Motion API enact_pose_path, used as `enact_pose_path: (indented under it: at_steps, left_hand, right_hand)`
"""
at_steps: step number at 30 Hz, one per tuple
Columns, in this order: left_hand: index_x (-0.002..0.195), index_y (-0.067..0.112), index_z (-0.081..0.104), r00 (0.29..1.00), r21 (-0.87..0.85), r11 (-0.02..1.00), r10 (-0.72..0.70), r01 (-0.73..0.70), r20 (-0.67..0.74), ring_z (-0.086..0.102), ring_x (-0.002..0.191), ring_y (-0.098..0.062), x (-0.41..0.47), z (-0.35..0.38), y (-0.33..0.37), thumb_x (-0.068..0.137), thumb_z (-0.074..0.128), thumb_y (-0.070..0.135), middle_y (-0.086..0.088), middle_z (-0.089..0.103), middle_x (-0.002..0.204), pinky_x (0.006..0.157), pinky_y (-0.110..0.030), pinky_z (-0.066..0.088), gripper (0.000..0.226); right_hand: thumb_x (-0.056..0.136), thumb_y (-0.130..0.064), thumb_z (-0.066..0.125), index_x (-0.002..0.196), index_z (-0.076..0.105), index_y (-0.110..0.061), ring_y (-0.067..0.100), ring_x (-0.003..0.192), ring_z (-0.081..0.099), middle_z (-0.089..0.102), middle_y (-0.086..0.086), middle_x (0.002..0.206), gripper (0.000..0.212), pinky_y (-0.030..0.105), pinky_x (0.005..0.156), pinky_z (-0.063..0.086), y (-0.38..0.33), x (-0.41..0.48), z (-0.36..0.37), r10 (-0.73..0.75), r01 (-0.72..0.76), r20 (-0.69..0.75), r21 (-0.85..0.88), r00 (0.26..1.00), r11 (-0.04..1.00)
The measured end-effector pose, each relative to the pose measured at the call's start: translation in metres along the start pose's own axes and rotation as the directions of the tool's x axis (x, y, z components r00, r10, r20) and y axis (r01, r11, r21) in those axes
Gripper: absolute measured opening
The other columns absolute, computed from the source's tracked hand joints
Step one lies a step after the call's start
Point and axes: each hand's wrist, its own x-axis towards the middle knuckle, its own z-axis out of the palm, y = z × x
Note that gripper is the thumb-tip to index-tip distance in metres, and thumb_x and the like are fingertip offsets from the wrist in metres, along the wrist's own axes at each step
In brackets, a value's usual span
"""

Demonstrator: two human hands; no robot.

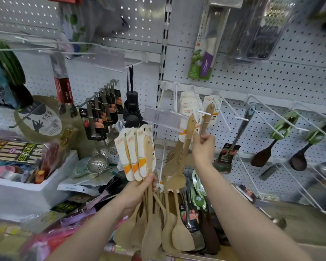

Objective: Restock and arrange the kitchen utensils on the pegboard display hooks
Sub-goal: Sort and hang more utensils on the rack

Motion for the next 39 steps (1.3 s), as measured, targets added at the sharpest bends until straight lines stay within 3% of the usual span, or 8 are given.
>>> enact_pose_path:
  at_steps: [4, 7, 11, 15, 19, 24, 34, 39]
  left_hand:
    - [0.088, 0.008, 0.062, 0.995, 0.025, 0.997, 0.066, -0.068, 0.076, 0.058, 0.071, -0.015, -0.011, 0.011, 0.002, 0.086, 0.048, 0.046, -0.004, 0.058, 0.075, 0.077, -0.031, 0.05, 0.041]
    - [0.088, 0.006, 0.061, 0.989, 0.054, 0.993, 0.096, -0.103, 0.113, 0.053, 0.063, -0.013, -0.023, 0.023, 0.003, 0.087, 0.044, 0.048, -0.003, 0.056, 0.07, 0.067, -0.025, 0.046, 0.046]
    - [0.09, 0.001, 0.063, 0.989, -0.013, 0.998, 0.067, -0.066, 0.132, 0.058, 0.063, -0.014, -0.032, 0.032, 0.0, 0.087, 0.044, 0.045, -0.005, 0.06, 0.071, 0.063, -0.024, 0.05, 0.048]
    - [0.106, 0.015, 0.068, 0.997, 0.029, 0.998, 0.055, -0.057, 0.06, 0.065, 0.092, -0.014, -0.033, 0.034, -0.007, 0.087, 0.051, 0.049, 0.004, 0.071, 0.099, 0.088, -0.032, 0.051, 0.043]
    - [0.089, 0.008, 0.07, 0.986, 0.063, 0.985, 0.165, -0.163, -0.028, 0.051, 0.061, -0.014, -0.036, 0.031, 0.0, 0.094, 0.048, 0.034, 0.004, 0.057, 0.064, 0.065, -0.033, 0.047, 0.034]
    - [0.081, 0.01, 0.069, 0.979, 0.094, 0.98, 0.185, -0.177, -0.088, 0.034, 0.052, -0.011, -0.035, 0.015, 0.002, 0.097, 0.047, 0.033, 0.002, 0.039, 0.06, 0.052, -0.026, 0.03, 0.036]
    - [0.064, 0.014, 0.041, 0.982, 0.138, 0.988, 0.095, -0.073, -0.164, 0.022, 0.043, -0.012, -0.02, -0.005, 0.003, 0.074, 0.025, 0.082, 0.002, 0.026, 0.052, 0.047, -0.025, 0.022, 0.07]
    - [0.067, 0.014, 0.046, 0.99, 0.095, 0.994, 0.059, -0.047, -0.126, 0.027, 0.046, -0.014, -0.007, -0.001, 0.007, 0.086, 0.026, 0.078, -0.001, 0.028, 0.054, 0.052, -0.028, 0.027, 0.069]
  right_hand:
    - [0.097, -0.052, 0.048, 0.115, 0.065, -0.015, 0.021, 0.103, 0.065, 0.069, 0.002, 0.106, 0.045, 0.042, 0.097, 0.051, 0.005, -0.051, 0.003, 0.078, -0.082, 0.463, -0.012, 0.883, 0.997]
    - [0.08, -0.071, 0.059, 0.12, 0.067, -0.019, 0.019, 0.111, 0.065, 0.07, 0.002, 0.117, 0.066, 0.045, 0.1, 0.051, -0.004, -0.075, -0.001, 0.068, -0.164, 0.577, 0.116, 0.814, 0.98]
    - [0.089, -0.038, 0.07, 0.113, 0.07, -0.016, 0.022, 0.109, 0.067, 0.073, 0.002, 0.111, 0.033, 0.049, 0.099, 0.051, -0.008, -0.087, -0.017, 0.014, -0.182, 0.548, 0.253, 0.836, 0.95]
    - [0.088, -0.031, 0.072, 0.116, 0.068, -0.013, 0.027, 0.11, 0.067, 0.073, 0.005, 0.113, 0.034, 0.047, 0.097, 0.053, -0.01, -0.087, -0.036, 0.012, -0.202, 0.483, 0.345, 0.876, 0.917]
    - [0.094, -0.024, 0.064, 0.118, 0.064, -0.014, 0.011, 0.093, 0.069, 0.073, 0.001, 0.109, 0.026, 0.021, 0.071, 0.054, -0.021, -0.076, -0.056, -0.007, -0.151, 0.372, 0.395, 0.928, 0.906]
    - [0.098, -0.026, 0.059, 0.124, 0.059, -0.013, 0.004, 0.086, 0.067, 0.07, -0.001, 0.113, 0.029, 0.011, 0.058, 0.05, -0.036, -0.053, -0.061, -0.052, -0.075, 0.328, 0.364, 0.943, 0.928]
    - [0.096, -0.036, 0.061, 0.12, 0.06, -0.022, 0.008, 0.099, 0.067, 0.069, -0.007, 0.113, 0.028, 0.024, 0.078, 0.053, -0.029, -0.019, -0.036, -0.092, -0.002, 0.31, 0.289, 0.946, 0.957]
    - [0.093, -0.038, 0.063, 0.12, 0.062, -0.023, 0.014, 0.103, 0.068, 0.07, -0.005, 0.114, 0.031, 0.039, 0.093, 0.054, -0.024, 0.009, -0.019, -0.079, 0.004, 0.303, 0.241, 0.95, 0.971]
